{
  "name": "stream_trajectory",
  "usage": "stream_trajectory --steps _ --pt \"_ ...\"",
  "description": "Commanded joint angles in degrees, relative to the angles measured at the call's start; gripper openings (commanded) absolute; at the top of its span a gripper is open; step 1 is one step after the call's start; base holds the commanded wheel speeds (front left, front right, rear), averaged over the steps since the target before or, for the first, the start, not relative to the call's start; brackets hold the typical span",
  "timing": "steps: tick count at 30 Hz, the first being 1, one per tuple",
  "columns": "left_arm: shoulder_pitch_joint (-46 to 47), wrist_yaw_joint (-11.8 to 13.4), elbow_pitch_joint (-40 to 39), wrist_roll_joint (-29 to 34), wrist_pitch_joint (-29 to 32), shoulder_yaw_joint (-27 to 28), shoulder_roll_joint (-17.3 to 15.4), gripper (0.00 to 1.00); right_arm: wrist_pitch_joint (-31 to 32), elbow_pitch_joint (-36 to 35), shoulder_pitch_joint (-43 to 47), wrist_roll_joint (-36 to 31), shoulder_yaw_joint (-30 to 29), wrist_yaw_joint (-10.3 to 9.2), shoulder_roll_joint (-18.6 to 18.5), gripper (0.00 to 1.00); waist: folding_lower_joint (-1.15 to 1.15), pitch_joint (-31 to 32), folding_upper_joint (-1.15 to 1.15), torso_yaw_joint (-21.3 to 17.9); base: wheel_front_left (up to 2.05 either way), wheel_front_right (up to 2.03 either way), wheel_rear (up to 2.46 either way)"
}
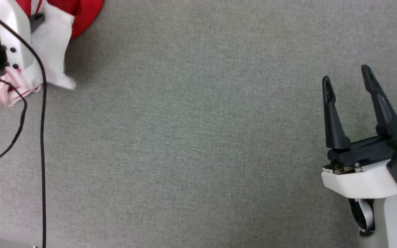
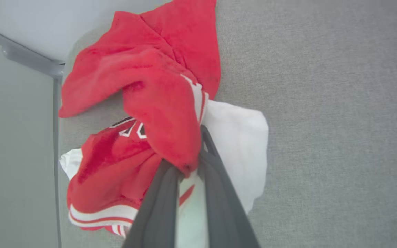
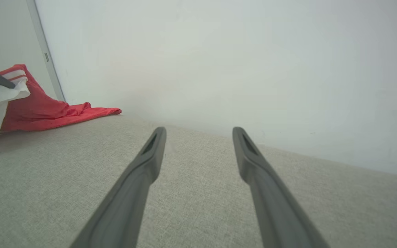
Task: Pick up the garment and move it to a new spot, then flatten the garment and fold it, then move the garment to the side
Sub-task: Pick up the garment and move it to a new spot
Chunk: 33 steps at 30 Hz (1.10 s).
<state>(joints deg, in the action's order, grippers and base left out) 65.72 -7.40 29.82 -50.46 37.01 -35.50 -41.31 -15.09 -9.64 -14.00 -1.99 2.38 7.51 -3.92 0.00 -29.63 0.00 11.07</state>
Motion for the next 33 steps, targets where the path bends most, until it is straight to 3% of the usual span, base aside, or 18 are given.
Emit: stream_trajectory --steps 1,7,12,13,23,32,33 --pt "1.11 -0.03 -2.38 -0.48 -0.91 -1.68 -0.54 0.0 -0.12 0.12 0.72 0.53 -0.22 -0.04 0.34 1.0 0.0 2.12 0.0 0.19 0.0 0.0 0.0" --pt "2.8 -0.03 -10.43 -0.48 -3.05 -8.27 -0.6 0.0 -0.12 0.64 1.32 1.29 -0.81 -0.04 0.84 1.0 0.0 5.41 0.0 -0.91 0.0 0.0 0.0" --pt "3.96 -0.03 -15.93 -0.5 -4.7 -14.28 1.46 0.0 -0.12 0.87 1.72 1.9 -1.17 -0.04 1.05 1.0 0.0 7.43 0.0 -3.42 0.0 0.0 0.0" --pt "4.6 -0.02 -18.4 -0.46 -5.54 -18.09 3.22 0.0 -0.12 0.85 1.79 3.08 -1.33 -0.04 1.1 1.0 0.0 8.15 0.0 -5.59 0.0 0.0 0.0" --pt "9.67 -0.03 -22.52 0.62 -9.01 -32.61 11.42 0.0 -0.11 0.57 1.86 6.14 -2.56 -0.04 1.12 1.0 0.0 8.4 0.0 -13.6 0.0 0.0 0.0" --pt "12.81 -0.03 -23.62 1.87 -11.09 -37.66 18.96 0.0 -0.12 -0.04 1.62 8.07 -4.54 -0.04 1.1 1.0 0.0 6.79 0.0 -18.72 0.0 0.0 0.0" --pt "11.31 -0.03 -24.47 2.7 -10.41 -37.85 21.26 0.0 -0.12 -0.09 1.73 8.29 -5.02 -0.04 1.1 1.0 0.0 6.36 0.0 -19.51 0.0 0.0 0.0"
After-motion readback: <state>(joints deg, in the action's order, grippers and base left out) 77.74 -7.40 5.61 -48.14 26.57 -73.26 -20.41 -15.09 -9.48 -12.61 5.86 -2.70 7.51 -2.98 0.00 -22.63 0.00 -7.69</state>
